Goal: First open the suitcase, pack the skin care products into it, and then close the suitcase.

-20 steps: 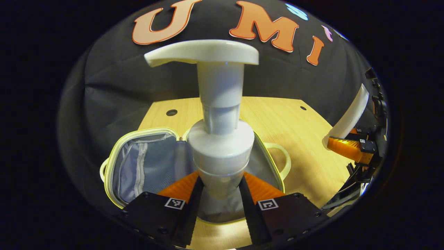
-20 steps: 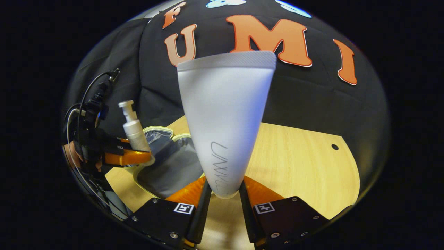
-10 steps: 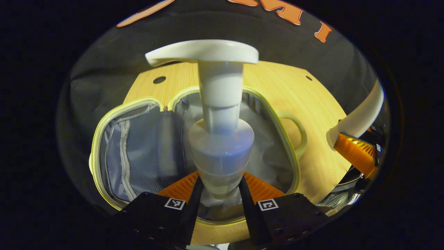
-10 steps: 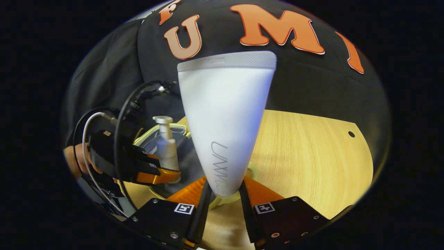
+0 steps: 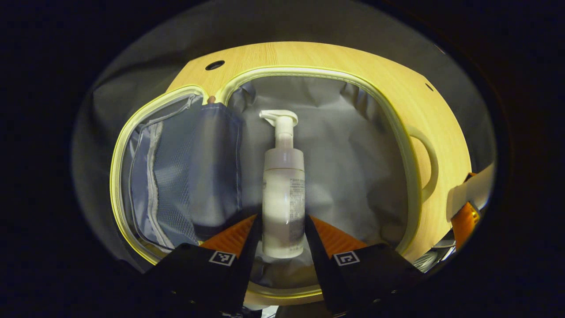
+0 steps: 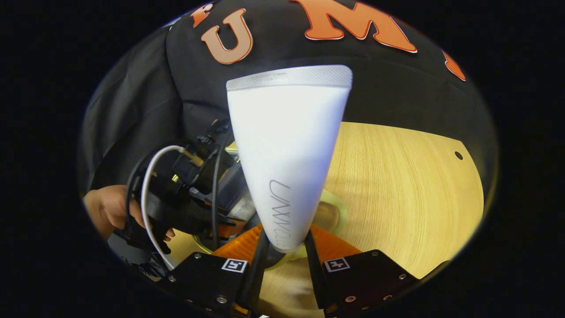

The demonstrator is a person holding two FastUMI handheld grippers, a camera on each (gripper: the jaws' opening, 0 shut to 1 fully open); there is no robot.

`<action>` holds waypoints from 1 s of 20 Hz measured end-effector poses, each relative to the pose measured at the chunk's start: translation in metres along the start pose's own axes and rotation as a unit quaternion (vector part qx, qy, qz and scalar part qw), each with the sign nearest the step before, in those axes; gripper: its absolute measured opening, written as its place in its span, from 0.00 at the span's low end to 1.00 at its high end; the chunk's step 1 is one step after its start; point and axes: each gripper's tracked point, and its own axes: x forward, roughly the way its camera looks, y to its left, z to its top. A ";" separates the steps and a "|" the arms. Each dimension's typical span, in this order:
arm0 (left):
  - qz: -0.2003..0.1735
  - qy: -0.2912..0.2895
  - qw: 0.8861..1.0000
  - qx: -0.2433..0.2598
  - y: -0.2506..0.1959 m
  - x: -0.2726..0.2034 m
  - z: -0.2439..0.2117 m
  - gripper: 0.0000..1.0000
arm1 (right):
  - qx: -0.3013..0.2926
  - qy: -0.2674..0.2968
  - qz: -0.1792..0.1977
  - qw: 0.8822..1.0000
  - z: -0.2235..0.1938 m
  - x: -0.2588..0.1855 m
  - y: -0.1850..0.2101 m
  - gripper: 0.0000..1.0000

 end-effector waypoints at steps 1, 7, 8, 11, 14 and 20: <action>0.000 -0.024 1.000 -0.003 0.000 -0.011 0.003 0.67 | 0.003 0.004 0.002 1.000 0.000 0.000 0.001 0.49; 0.052 -0.203 0.978 -0.018 0.073 -0.081 0.029 0.77 | 0.022 0.057 0.024 0.998 -0.018 0.026 0.017 0.49; 0.082 -0.236 0.967 -0.049 0.106 -0.094 0.035 0.77 | 0.023 0.067 0.026 0.997 -0.022 0.031 0.021 0.49; 0.159 -0.284 0.931 -0.167 0.203 -0.117 0.018 0.77 | 0.039 0.102 0.032 0.993 -0.033 0.043 0.031 0.44; 0.194 -0.273 0.917 -0.218 0.254 -0.114 -0.006 0.77 | 0.048 0.137 0.038 0.989 -0.051 0.061 0.041 0.54; 0.224 -0.258 0.886 -0.314 0.353 -0.118 -0.052 0.77 | 0.133 0.223 0.013 0.966 -0.062 0.089 0.045 0.49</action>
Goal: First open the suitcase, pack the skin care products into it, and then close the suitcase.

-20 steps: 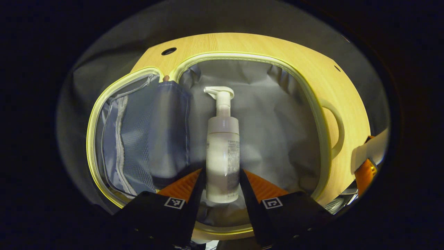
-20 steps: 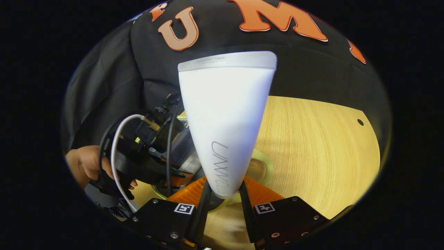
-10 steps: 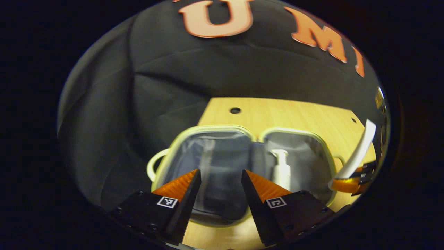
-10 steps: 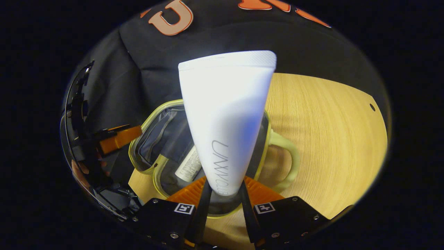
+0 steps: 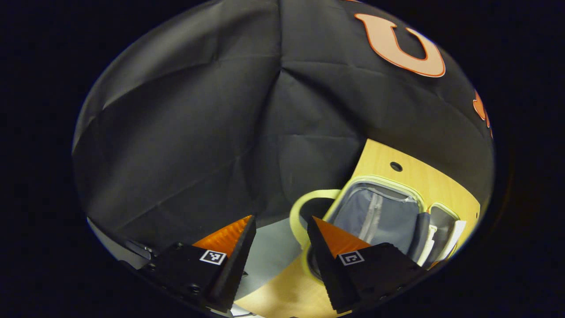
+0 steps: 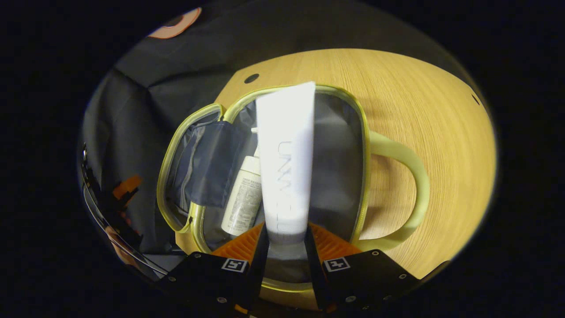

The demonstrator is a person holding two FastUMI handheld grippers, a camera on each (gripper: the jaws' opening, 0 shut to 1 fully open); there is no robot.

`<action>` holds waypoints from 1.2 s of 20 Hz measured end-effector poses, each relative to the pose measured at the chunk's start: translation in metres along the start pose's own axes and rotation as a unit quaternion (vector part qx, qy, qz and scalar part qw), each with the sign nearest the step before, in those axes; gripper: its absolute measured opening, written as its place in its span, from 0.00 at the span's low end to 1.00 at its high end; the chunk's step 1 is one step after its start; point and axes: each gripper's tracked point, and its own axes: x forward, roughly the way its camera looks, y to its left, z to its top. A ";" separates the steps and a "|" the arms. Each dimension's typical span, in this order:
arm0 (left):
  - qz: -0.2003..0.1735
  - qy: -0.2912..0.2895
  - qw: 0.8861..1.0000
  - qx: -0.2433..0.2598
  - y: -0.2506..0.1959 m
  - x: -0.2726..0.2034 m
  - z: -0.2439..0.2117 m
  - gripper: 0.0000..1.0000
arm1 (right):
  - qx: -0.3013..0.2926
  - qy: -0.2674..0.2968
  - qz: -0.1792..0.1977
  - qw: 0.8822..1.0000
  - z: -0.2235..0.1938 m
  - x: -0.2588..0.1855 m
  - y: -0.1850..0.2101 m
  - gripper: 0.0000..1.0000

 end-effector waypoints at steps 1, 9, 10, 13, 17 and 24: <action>0.005 0.002 1.000 -0.001 0.007 0.005 -0.003 0.77 | 0.006 0.012 -0.006 1.000 -0.004 0.003 -0.003 0.49; -0.031 0.007 0.997 -0.074 0.011 0.063 0.005 0.77 | 0.024 -0.027 -0.009 0.999 0.005 -0.013 -0.001 0.57; -0.056 0.021 0.993 -0.104 0.002 0.073 0.000 0.78 | 0.035 -0.045 -0.006 0.998 0.011 -0.022 -0.004 0.60; -0.104 0.070 0.974 -0.190 -0.010 0.091 -0.011 0.83 | 0.065 -0.121 -0.007 0.990 0.038 -0.054 -0.015 0.81; -0.137 0.103 0.962 -0.214 -0.022 0.096 -0.019 0.68 | 0.073 -0.213 -0.038 0.974 0.064 -0.095 -0.039 0.93; -0.206 0.089 0.950 -0.216 -0.039 0.088 -0.008 0.13 | 0.043 -0.285 -0.087 0.954 0.070 -0.153 -0.078 0.96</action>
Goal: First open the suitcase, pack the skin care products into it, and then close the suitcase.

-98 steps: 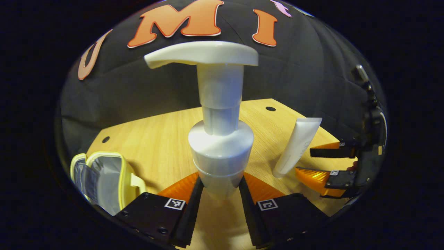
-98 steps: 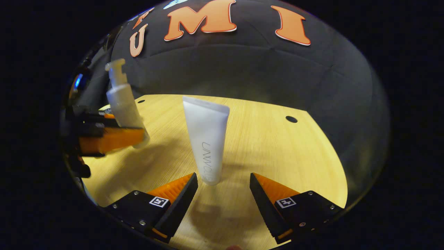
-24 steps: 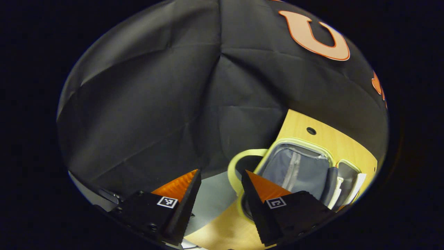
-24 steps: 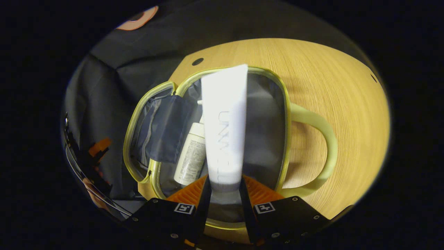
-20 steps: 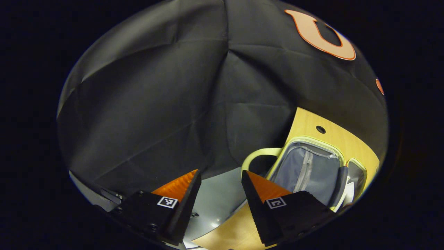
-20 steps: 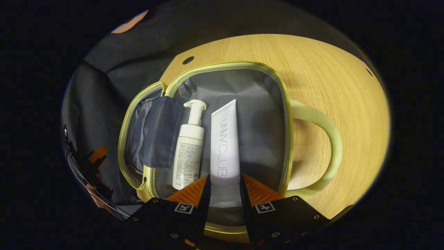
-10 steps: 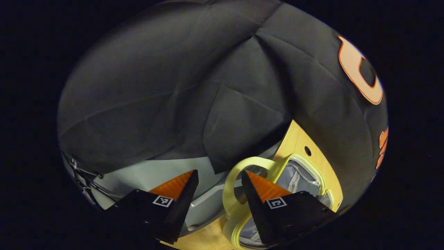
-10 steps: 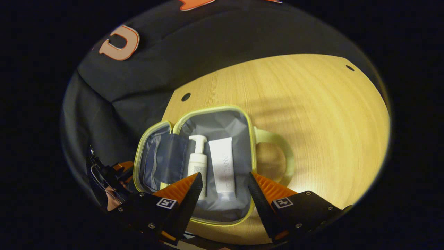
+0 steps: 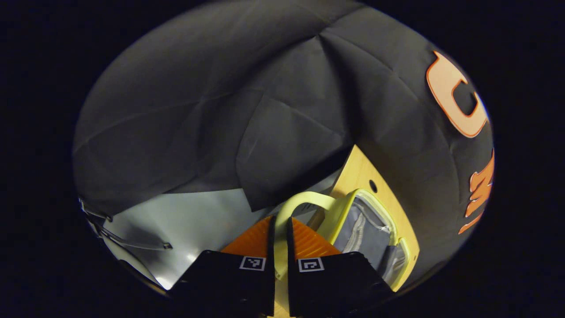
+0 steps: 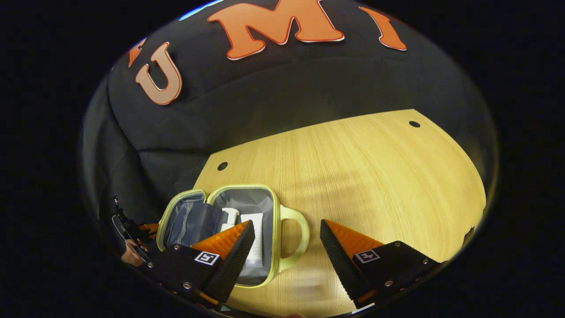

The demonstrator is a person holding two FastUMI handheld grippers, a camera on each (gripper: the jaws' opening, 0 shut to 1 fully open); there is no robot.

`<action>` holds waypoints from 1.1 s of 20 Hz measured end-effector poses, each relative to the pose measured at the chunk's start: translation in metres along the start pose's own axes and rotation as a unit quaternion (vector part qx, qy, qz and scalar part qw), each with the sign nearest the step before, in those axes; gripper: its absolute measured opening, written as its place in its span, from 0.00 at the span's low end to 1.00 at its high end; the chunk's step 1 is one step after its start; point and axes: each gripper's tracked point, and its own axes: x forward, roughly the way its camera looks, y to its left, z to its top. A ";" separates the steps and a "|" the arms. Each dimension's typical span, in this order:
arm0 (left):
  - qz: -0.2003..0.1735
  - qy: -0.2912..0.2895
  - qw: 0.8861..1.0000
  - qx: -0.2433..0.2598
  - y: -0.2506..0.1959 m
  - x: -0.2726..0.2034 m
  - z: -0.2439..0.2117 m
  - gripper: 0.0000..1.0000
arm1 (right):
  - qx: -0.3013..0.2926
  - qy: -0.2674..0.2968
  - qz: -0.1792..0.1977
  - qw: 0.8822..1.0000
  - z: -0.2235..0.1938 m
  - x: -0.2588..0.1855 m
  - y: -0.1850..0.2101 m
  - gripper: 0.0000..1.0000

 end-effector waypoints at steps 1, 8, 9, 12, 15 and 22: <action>-0.007 -0.003 1.000 -0.002 -0.002 -0.004 0.003 0.13 | -0.007 -0.024 -0.002 1.000 0.012 -0.005 -0.002 0.96; -0.014 -0.107 0.981 0.161 -0.066 -0.076 0.042 0.06 | -0.025 -0.082 -0.019 0.996 0.047 -0.030 -0.032 0.96; -0.024 -0.125 0.977 0.172 -0.077 -0.100 0.050 0.06 | -0.029 -0.088 -0.019 0.996 0.051 -0.034 -0.036 0.96; -0.043 -0.158 0.965 0.204 -0.110 -0.143 0.056 0.06 | -0.035 -0.090 -0.011 0.995 0.053 -0.035 -0.041 0.96; -0.054 -0.177 0.954 0.237 -0.148 -0.168 0.044 0.06 | -0.039 -0.093 -0.002 0.995 0.058 -0.039 -0.048 0.96; -0.082 -0.197 0.931 0.297 -0.236 -0.223 -0.006 0.06 | -0.048 -0.100 0.019 0.994 0.064 -0.047 -0.075 0.96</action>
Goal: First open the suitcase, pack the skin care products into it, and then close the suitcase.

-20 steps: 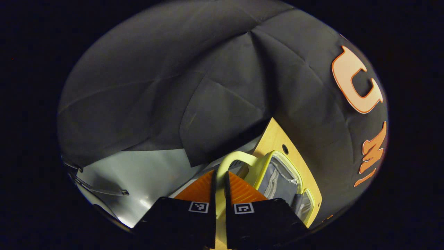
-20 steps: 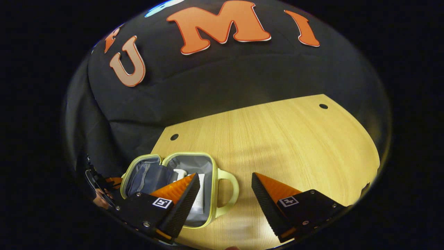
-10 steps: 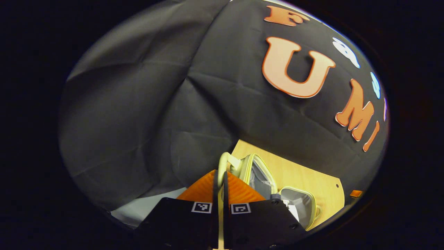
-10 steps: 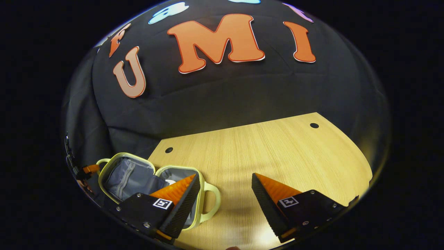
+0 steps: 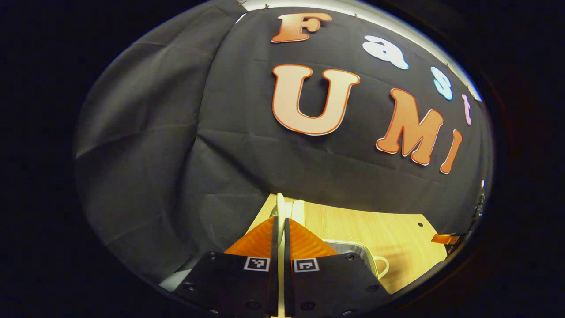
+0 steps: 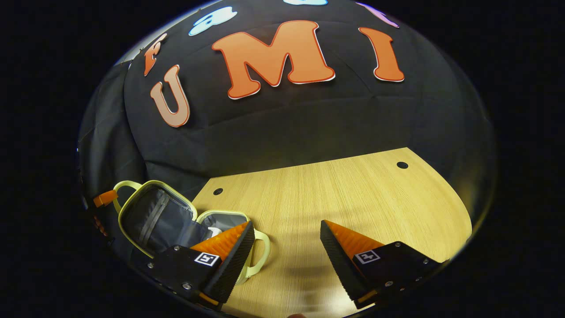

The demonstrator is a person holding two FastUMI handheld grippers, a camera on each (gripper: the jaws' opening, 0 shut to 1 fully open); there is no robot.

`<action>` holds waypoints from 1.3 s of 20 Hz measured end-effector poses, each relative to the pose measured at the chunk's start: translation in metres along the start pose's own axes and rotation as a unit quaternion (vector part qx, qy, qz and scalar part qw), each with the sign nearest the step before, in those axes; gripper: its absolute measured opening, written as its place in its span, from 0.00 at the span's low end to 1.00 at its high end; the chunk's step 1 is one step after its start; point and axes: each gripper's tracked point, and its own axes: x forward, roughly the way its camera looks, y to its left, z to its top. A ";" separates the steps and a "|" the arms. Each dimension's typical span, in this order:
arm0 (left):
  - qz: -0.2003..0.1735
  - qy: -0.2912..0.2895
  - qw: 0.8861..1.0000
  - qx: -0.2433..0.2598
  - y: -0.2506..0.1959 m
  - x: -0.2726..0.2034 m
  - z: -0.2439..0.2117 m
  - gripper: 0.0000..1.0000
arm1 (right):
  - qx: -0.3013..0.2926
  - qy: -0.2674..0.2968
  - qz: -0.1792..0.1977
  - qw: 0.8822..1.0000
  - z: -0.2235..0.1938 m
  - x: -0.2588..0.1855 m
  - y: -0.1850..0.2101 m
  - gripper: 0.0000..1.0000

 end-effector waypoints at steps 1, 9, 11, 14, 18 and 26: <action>-0.008 -0.004 1.000 0.002 -0.015 -0.002 0.001 0.06 | -0.002 -0.001 -0.001 1.000 0.000 0.000 -0.005 0.96; -0.037 0.001 0.996 0.077 -0.128 -0.024 -0.011 0.05 | -0.032 -0.052 0.003 0.998 0.024 -0.020 -0.059 0.96; -0.044 0.004 0.995 0.094 -0.158 -0.023 -0.018 0.06 | -0.049 -0.064 0.002 0.997 0.028 -0.027 -0.068 0.95; -0.069 0.022 0.991 0.113 -0.213 -0.023 -0.042 0.06 | -0.069 -0.090 -0.006 0.994 0.043 -0.042 -0.095 0.96; -0.104 0.057 0.984 0.133 -0.268 -0.010 -0.089 0.06 | -0.076 -0.098 -0.019 0.992 0.047 -0.054 -0.128 0.96; -0.083 0.134 0.966 0.206 -0.337 0.021 -0.193 0.08 | -0.084 -0.103 -0.048 0.990 0.045 -0.079 -0.185 0.96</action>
